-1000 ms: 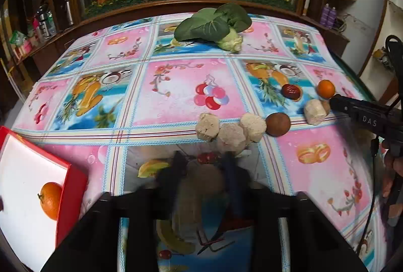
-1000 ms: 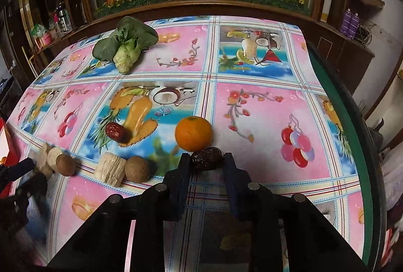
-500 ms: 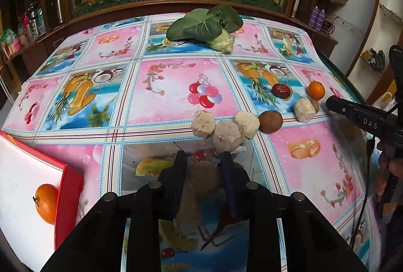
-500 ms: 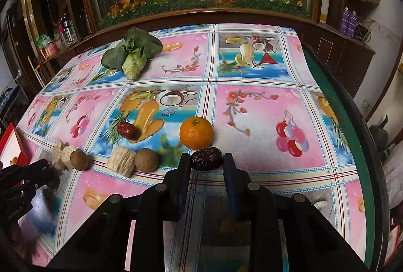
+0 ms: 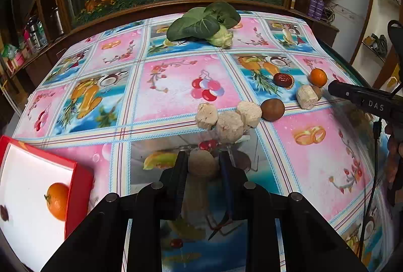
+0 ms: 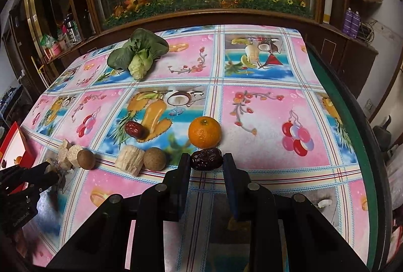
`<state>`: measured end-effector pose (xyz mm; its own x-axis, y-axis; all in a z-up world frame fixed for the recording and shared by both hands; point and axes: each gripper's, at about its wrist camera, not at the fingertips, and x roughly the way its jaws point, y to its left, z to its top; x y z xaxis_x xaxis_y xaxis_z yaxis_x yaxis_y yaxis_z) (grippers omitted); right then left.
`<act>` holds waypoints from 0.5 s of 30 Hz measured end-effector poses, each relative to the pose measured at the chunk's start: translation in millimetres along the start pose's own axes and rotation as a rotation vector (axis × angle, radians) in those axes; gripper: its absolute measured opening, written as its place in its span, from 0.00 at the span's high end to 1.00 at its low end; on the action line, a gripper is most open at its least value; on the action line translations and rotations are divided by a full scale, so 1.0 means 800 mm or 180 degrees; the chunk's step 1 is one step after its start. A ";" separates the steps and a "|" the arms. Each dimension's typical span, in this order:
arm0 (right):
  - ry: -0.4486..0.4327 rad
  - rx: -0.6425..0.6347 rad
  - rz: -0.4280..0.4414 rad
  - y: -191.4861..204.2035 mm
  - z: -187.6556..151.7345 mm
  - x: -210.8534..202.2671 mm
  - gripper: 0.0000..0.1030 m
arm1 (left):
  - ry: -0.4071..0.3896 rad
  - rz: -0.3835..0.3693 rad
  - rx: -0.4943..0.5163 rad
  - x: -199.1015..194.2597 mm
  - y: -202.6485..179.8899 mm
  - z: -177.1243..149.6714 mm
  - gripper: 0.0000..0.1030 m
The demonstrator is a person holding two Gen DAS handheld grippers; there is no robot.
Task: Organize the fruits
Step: 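Grasp a dark red date with the right tool while the left tool grasps a beige piece, then carry the date and beige piece over the tray and open both tools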
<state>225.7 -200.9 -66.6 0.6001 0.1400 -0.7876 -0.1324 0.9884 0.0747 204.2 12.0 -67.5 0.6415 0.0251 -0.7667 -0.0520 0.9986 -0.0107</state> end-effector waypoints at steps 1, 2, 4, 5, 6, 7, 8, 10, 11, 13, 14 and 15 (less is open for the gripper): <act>-0.0009 -0.0008 0.0002 0.002 0.001 -0.001 0.74 | 0.0010 -0.0001 0.0007 -0.002 0.000 -0.002 0.77; -0.0016 -0.0021 0.0008 0.006 0.002 -0.004 0.74 | 0.0029 -0.0016 -0.0005 -0.005 0.001 -0.005 0.77; -0.0029 -0.0037 0.0023 0.012 0.003 -0.009 0.74 | 0.0035 -0.0058 -0.0041 -0.014 0.004 -0.009 0.77; -0.0038 -0.0062 0.0032 0.018 0.003 -0.014 0.74 | 0.0027 -0.0053 -0.0053 -0.020 0.006 -0.011 0.77; -0.0046 -0.0075 0.0038 0.023 0.002 -0.018 0.74 | 0.0020 -0.0061 -0.0071 -0.027 0.008 -0.014 0.77; -0.0056 -0.0089 0.0045 0.028 0.001 -0.025 0.74 | 0.0019 -0.0087 -0.0096 -0.034 0.010 -0.016 0.77; -0.0073 -0.0099 0.0051 0.034 -0.002 -0.033 0.74 | 0.0015 -0.0105 -0.0115 -0.040 0.012 -0.018 0.77; -0.0099 -0.0100 0.0074 0.044 -0.006 -0.048 0.74 | -0.0026 -0.0123 -0.0151 -0.058 0.016 -0.024 0.77; -0.0114 -0.0097 0.0084 0.047 -0.009 -0.055 0.74 | -0.0044 -0.0137 -0.0170 -0.067 0.019 -0.027 0.77; -0.0156 -0.0087 0.0118 0.057 -0.018 -0.076 0.74 | -0.0077 -0.0168 -0.0211 -0.085 0.024 -0.035 0.77; -0.0168 -0.0083 0.0133 0.060 -0.022 -0.083 0.74 | -0.0097 -0.0184 -0.0236 -0.094 0.027 -0.039 0.77; -0.0182 -0.0076 0.0153 0.066 -0.028 -0.094 0.74 | -0.0117 -0.0204 -0.0264 -0.103 0.031 -0.044 0.77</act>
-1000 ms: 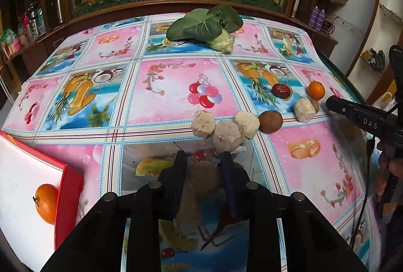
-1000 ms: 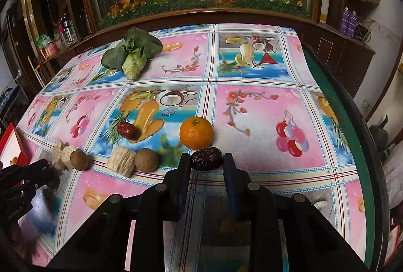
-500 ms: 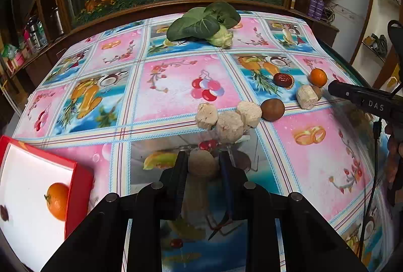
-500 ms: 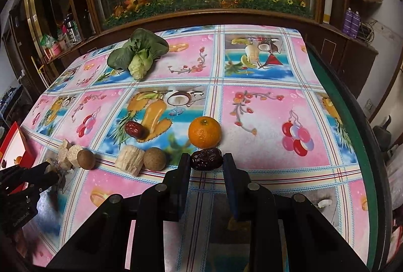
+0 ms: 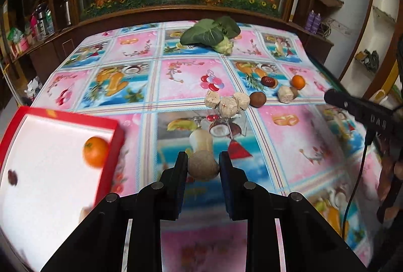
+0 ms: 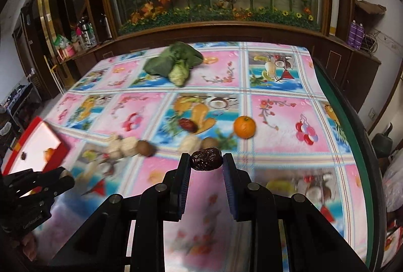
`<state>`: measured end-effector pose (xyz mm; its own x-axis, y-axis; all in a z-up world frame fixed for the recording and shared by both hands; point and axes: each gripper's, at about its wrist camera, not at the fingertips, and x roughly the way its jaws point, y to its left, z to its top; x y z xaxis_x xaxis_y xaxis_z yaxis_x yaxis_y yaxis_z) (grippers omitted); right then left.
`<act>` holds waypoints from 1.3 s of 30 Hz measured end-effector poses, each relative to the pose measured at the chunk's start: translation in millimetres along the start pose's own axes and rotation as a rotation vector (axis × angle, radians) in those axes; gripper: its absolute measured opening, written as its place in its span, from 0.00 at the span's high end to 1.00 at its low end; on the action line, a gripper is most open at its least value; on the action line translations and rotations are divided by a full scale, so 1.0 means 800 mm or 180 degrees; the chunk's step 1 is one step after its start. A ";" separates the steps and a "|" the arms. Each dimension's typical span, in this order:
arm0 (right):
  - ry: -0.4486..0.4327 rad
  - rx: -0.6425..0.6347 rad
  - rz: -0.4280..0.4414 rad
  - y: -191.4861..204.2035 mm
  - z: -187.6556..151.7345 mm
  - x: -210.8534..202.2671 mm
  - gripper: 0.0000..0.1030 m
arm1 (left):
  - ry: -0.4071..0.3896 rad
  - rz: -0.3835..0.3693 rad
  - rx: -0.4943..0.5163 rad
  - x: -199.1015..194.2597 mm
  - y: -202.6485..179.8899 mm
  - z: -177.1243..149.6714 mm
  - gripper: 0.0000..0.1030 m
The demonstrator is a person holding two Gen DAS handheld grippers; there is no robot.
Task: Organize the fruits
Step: 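Carry the date and beige piece over the tray and open both tools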
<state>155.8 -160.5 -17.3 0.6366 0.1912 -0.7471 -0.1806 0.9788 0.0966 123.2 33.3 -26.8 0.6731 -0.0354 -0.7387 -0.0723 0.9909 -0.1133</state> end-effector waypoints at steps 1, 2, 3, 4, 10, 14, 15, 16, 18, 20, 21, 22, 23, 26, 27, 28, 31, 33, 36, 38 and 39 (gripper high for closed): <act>-0.0007 0.0003 0.0006 0.004 -0.004 -0.007 0.74 | -0.0018 -0.0010 -0.0025 -0.010 0.004 -0.005 0.77; -0.0018 -0.0001 0.0012 0.010 -0.010 -0.016 0.74 | -0.0036 -0.0015 -0.0044 -0.018 0.007 -0.008 0.77; -0.0031 0.0001 0.0022 0.017 -0.016 -0.026 0.74 | -0.0062 -0.0021 -0.0062 -0.028 0.011 -0.012 0.77; -0.0041 0.0003 0.0031 0.022 -0.021 -0.032 0.74 | -0.0086 -0.0023 -0.0076 -0.036 0.014 -0.016 0.77; -0.0072 -0.0079 0.0097 0.064 -0.043 -0.068 0.74 | -0.0233 -0.0013 -0.0186 -0.089 0.038 -0.039 0.77; -0.0047 -0.0166 0.0159 0.094 -0.050 -0.076 0.74 | -0.0292 0.0048 -0.0300 -0.116 0.061 -0.053 0.77; -0.0037 -0.0202 0.0178 0.103 -0.051 -0.076 0.74 | -0.0307 0.0067 -0.0321 -0.122 0.065 -0.055 0.77; -0.0031 -0.0237 0.0198 0.112 -0.052 -0.076 0.74 | -0.0320 0.0089 -0.0349 -0.128 0.070 -0.058 0.77; -0.0023 -0.0316 0.0245 0.131 -0.054 -0.077 0.74 | -0.0344 0.0138 -0.0410 -0.140 0.081 -0.064 0.77; -0.0018 -0.0363 0.0293 0.146 -0.054 -0.076 0.74 | -0.0367 0.0191 -0.0466 -0.151 0.093 -0.071 0.77; -0.0014 -0.0387 0.0320 0.154 -0.054 -0.075 0.74 | -0.0375 0.0214 -0.0488 -0.155 0.097 -0.074 0.77; -0.0014 -0.0416 0.0340 0.162 -0.054 -0.075 0.74 | -0.0383 0.0237 -0.0511 -0.160 0.101 -0.077 0.77; -0.0014 -0.0444 0.0360 0.169 -0.055 -0.075 0.74 | -0.0389 0.0261 -0.0537 -0.164 0.106 -0.080 0.77; -0.0007 -0.0509 0.0423 0.188 -0.055 -0.073 0.74 | -0.0401 0.0318 -0.0609 -0.176 0.119 -0.087 0.77; -0.0006 -0.0528 0.0438 0.194 -0.055 -0.073 0.74 | -0.0410 0.0338 -0.0630 -0.180 0.123 -0.090 0.77; -0.0007 -0.0552 0.0457 0.200 -0.055 -0.073 0.74 | -0.0418 0.0358 -0.0650 -0.183 0.127 -0.092 0.77; -0.0010 -0.0616 0.0497 0.215 -0.055 -0.073 0.74 | -0.0430 0.0396 -0.0696 -0.190 0.135 -0.096 0.77; -0.0005 -0.0645 0.0525 0.223 -0.055 -0.073 0.74 | -0.0440 0.0432 -0.0732 -0.194 0.142 -0.099 0.77; -0.0005 -0.0681 0.0563 0.235 -0.055 -0.071 0.74 | -0.0438 0.0489 -0.0791 -0.199 0.152 -0.104 0.77; -0.0003 -0.0708 0.0592 0.244 -0.055 -0.070 0.74 | -0.0431 0.0535 -0.0826 -0.201 0.160 -0.107 0.77; -0.0005 -0.0724 0.0610 0.249 -0.055 -0.068 0.74 | -0.0429 0.0553 -0.0834 -0.201 0.163 -0.108 0.77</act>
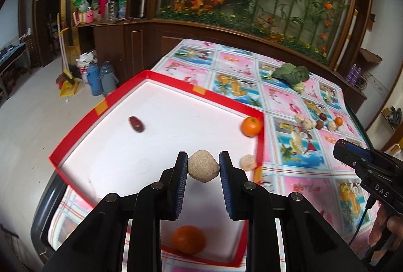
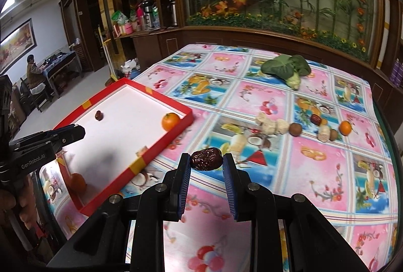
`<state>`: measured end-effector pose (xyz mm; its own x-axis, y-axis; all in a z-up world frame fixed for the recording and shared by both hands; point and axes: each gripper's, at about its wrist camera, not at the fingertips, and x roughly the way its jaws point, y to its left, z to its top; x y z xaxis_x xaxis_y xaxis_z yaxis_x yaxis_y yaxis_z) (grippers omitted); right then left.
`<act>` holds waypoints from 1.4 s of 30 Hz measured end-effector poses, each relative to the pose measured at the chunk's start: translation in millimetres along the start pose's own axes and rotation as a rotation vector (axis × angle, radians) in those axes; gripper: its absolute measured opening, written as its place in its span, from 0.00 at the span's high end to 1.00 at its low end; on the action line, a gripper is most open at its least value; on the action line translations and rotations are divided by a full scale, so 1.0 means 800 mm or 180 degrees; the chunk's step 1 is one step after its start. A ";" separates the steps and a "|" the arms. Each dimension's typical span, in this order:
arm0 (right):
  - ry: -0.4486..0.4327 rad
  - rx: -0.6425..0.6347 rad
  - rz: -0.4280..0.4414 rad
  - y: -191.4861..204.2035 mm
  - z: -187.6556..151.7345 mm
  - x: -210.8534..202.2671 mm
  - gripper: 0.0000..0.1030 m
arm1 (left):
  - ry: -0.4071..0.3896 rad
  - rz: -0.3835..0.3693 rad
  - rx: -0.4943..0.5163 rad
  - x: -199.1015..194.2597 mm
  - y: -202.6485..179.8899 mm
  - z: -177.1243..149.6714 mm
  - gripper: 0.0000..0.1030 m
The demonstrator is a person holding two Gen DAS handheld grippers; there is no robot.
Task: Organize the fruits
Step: 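Carry the date and beige piece over the tray and open both tools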
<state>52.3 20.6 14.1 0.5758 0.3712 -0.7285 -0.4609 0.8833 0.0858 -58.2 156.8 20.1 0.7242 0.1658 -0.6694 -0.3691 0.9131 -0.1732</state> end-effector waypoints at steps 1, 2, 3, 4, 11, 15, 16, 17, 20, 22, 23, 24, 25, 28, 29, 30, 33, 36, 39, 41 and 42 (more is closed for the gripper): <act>-0.0003 -0.0018 0.0021 0.005 0.002 0.002 0.74 | 0.0000 0.0019 -0.0012 0.000 0.004 0.000 0.77; -0.0003 -0.0032 0.0040 0.009 0.003 0.004 0.74 | 0.0000 0.0034 -0.0024 0.000 0.007 0.000 0.77; -0.0004 -0.0043 0.0053 0.012 0.004 0.006 0.74 | 0.0000 0.0055 -0.0039 0.000 0.010 0.000 0.77; -0.0001 -0.0062 0.0070 0.017 0.006 0.009 0.74 | 0.0001 0.0070 -0.0048 0.000 0.013 0.001 0.77; 0.0030 -0.0171 0.0162 0.043 0.017 0.026 0.74 | 0.0016 0.0180 -0.0116 0.011 0.030 0.006 0.77; 0.0055 -0.0224 0.0198 0.054 0.025 0.040 0.74 | 0.0031 0.0224 -0.0143 0.016 0.039 0.008 0.77; 0.0068 -0.0238 0.0208 0.056 0.026 0.043 0.74 | 0.0035 0.0235 -0.0147 0.018 0.040 0.009 0.77; 0.0078 -0.0251 0.0213 0.059 0.028 0.047 0.74 | 0.0039 0.0242 -0.0151 0.020 0.042 0.009 0.77; 0.0109 -0.0294 0.0238 0.067 0.032 0.058 0.74 | 0.0049 0.0263 -0.0163 0.024 0.047 0.010 0.77; 0.0122 -0.0317 0.0253 0.073 0.035 0.064 0.74 | 0.0045 0.0284 -0.0166 0.027 0.050 0.012 0.77; 0.0128 -0.0327 0.0261 0.075 0.036 0.067 0.74 | 0.0040 0.0297 -0.0163 0.027 0.051 0.013 0.77; 0.0138 -0.0332 0.0271 0.078 0.038 0.071 0.74 | 0.0039 0.0317 -0.0170 0.029 0.053 0.014 0.77; 0.0143 -0.0333 0.0282 0.080 0.039 0.075 0.74 | 0.0040 0.0327 -0.0180 0.029 0.055 0.014 0.77; 0.0167 -0.0327 0.0324 0.084 0.044 0.086 0.74 | 0.0036 0.0378 -0.0182 0.034 0.059 0.016 0.77; 0.0178 -0.0325 0.0361 0.086 0.046 0.090 0.74 | 0.0037 0.0393 -0.0173 0.036 0.059 0.016 0.77; 0.0186 -0.0324 0.0399 0.089 0.047 0.094 0.74 | 0.0048 0.0394 -0.0168 0.038 0.060 0.016 0.77; 0.0202 -0.0327 0.0499 0.098 0.051 0.105 0.74 | 0.0055 0.0400 -0.0140 0.042 0.058 0.015 0.76; 0.0219 -0.0342 0.0562 0.105 0.054 0.119 0.74 | 0.0063 0.0422 -0.0116 0.044 0.059 0.014 0.76; 0.0251 -0.0349 0.0584 0.110 0.054 0.134 0.74 | 0.0061 0.0487 -0.0131 0.044 0.064 0.015 0.76; 0.0279 -0.0333 0.0592 0.110 0.055 0.141 0.74 | 0.0058 0.0547 -0.0150 0.044 0.068 0.015 0.76; 0.0301 -0.0325 0.0592 0.109 0.056 0.147 0.73 | 0.0063 0.0573 -0.0155 0.046 0.070 0.015 0.76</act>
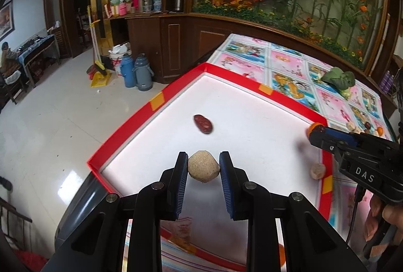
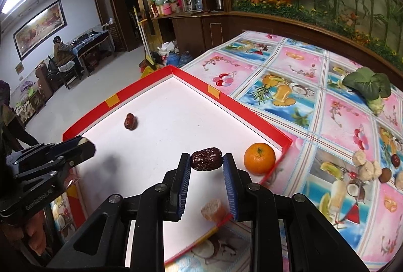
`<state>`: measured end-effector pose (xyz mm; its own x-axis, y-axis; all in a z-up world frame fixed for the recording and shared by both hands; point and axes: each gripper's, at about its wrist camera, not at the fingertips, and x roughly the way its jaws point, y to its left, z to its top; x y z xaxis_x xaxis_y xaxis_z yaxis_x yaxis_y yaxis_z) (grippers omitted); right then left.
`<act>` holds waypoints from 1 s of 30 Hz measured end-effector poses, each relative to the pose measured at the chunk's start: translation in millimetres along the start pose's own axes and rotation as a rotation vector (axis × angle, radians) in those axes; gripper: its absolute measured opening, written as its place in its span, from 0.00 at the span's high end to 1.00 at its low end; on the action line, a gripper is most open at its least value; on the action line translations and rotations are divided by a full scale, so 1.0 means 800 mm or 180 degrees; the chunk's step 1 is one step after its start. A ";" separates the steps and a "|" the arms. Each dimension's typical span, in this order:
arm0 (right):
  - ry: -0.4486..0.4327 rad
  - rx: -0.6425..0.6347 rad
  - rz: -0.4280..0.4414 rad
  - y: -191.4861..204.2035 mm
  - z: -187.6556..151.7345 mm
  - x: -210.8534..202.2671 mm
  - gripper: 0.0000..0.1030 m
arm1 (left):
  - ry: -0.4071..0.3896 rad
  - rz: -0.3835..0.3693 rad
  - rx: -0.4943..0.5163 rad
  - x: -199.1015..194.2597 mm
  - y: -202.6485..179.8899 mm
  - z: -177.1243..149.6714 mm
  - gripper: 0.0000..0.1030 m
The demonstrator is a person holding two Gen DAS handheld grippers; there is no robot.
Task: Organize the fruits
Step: 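Carry the date and beige piece over the tray and open both tools, then grasp an orange with the right tool while the left tool grasps a beige piece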
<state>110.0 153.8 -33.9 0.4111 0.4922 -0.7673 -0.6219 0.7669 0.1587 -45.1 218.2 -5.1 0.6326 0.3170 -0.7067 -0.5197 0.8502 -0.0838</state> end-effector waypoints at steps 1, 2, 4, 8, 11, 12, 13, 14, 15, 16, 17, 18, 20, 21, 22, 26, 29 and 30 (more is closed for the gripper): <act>0.0013 0.0009 0.0008 -0.002 0.000 0.003 0.73 | 0.0003 0.0012 -0.0004 0.001 0.000 0.001 0.76; 0.0023 0.0019 0.0029 -0.004 0.000 0.007 0.70 | -0.0003 0.0028 -0.0013 0.002 0.000 0.001 0.73; 0.0020 0.0033 0.0049 -0.007 0.000 0.009 0.64 | -0.0049 0.0094 -0.0057 0.001 0.003 0.001 0.56; -0.0098 0.0098 0.0025 -0.021 -0.007 -0.014 0.49 | -0.0215 0.0242 -0.0196 -0.009 0.007 0.004 0.28; -0.0238 0.0285 -0.0070 -0.053 -0.019 -0.051 0.39 | -0.0337 0.0265 -0.0321 -0.015 0.003 0.003 0.09; -0.0281 0.0376 -0.0111 -0.067 -0.024 -0.063 0.34 | -0.0386 0.0256 -0.0383 -0.018 0.000 0.003 0.02; -0.0329 0.0475 -0.0172 -0.083 -0.030 -0.077 0.27 | -0.0414 0.0234 -0.0424 -0.019 -0.005 0.001 0.01; -0.0391 0.0613 -0.0277 -0.105 -0.041 -0.096 0.21 | -0.0427 0.0211 -0.0437 -0.020 -0.012 0.001 0.01; -0.0421 0.0700 -0.0352 -0.121 -0.046 -0.107 0.18 | -0.0436 0.0181 -0.0420 -0.021 -0.023 0.000 0.01; -0.0462 0.0825 -0.0459 -0.144 -0.057 -0.123 0.14 | -0.0446 0.0138 -0.0375 -0.022 -0.034 -0.001 0.01; -0.0489 0.0945 -0.0564 -0.168 -0.069 -0.137 0.13 | -0.0459 0.0086 -0.0309 -0.024 -0.047 -0.002 0.01; -0.0490 0.1028 -0.0645 -0.184 -0.077 -0.146 0.12 | -0.0483 0.0001 -0.0204 -0.025 -0.068 -0.004 0.01; -0.0429 0.1267 -0.0881 -0.228 -0.099 -0.161 0.11 | -0.0494 -0.0131 -0.0043 -0.030 -0.097 -0.008 0.01; -0.0406 0.1383 -0.0971 -0.249 -0.110 -0.168 0.11 | -0.0491 -0.0232 0.0081 -0.031 -0.116 -0.012 0.01; -0.0383 0.1490 -0.1040 -0.269 -0.122 -0.174 0.11 | -0.0485 -0.0316 0.0196 -0.032 -0.133 -0.016 0.01; -0.0320 0.1757 -0.1268 -0.330 -0.159 -0.186 0.11 | -0.0399 -0.0567 0.0595 -0.028 -0.197 -0.030 0.01; -0.0269 0.1796 -0.1378 -0.360 -0.169 -0.185 0.12 | -0.0256 -0.0753 0.0765 -0.013 -0.233 -0.033 0.01; -0.0266 0.1814 -0.1405 -0.372 -0.169 -0.184 0.12 | -0.0220 -0.0780 0.0816 -0.006 -0.245 -0.035 0.01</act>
<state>144.1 -202.7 -52.4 0.6073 0.0995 -0.7882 0.0486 0.9856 0.1618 37.8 38.0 -4.9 0.7623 0.1110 -0.6376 -0.1926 0.9795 -0.0597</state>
